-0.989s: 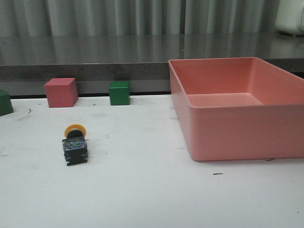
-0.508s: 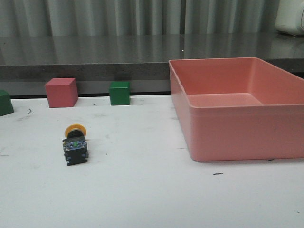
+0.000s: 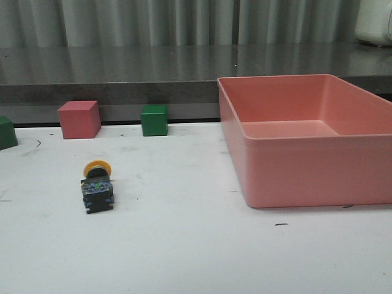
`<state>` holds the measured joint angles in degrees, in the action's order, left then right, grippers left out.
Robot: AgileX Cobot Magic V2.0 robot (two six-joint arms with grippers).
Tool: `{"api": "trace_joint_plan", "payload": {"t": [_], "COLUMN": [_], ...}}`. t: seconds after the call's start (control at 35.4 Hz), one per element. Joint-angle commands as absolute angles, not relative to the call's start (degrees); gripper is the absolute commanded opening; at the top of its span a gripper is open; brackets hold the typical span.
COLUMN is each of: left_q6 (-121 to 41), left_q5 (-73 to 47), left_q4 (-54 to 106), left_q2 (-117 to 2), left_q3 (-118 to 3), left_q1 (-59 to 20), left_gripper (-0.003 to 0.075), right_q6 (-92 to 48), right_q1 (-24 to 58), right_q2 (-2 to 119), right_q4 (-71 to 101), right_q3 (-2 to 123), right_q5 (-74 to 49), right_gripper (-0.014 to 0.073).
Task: Place and stand button with both arms
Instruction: 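Raise the right gripper away from the button, then lower the left gripper over the button and close on its body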
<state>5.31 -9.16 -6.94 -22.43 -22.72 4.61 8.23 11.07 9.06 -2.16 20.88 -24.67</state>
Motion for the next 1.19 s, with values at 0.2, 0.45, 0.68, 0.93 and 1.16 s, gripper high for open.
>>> {"api": "trace_joint_plan", "payload": {"t": [0.2,0.45,0.68,0.93,1.16], "left_q6": [5.9,5.9,5.9,5.9,5.9], "left_q5": [-4.1,-2.1,-2.1,-6.1,-21.6], "left_q4": [-6.0,-4.6,-4.6,2.7,11.2], "left_q2": [-23.1,-28.0,-39.9,-58.5,-75.5], "left_q3": [-24.8,-26.7,-32.1,-41.6,-54.9], "left_q1": [4.6,1.7,-11.9,-24.7,-26.2], "left_gripper": [0.0545,0.0545,0.0545,0.0545,0.0545], "right_q6": [7.6,7.6,7.6,7.6,7.6], "right_q1": [10.5,10.5,10.5,10.5,10.5], "right_q2": [7.3,7.3,7.3,7.3,7.3], "right_q4": [-3.1,-3.1,-3.1,-3.1,-3.1], "right_q3": [22.1,22.1,22.1,22.1,22.1], "right_q5": [-19.1,-19.1,-19.1,-19.1,-19.1], "right_gripper": [-0.0071,-0.0071,-0.0071,-0.0071,-0.0071]}}
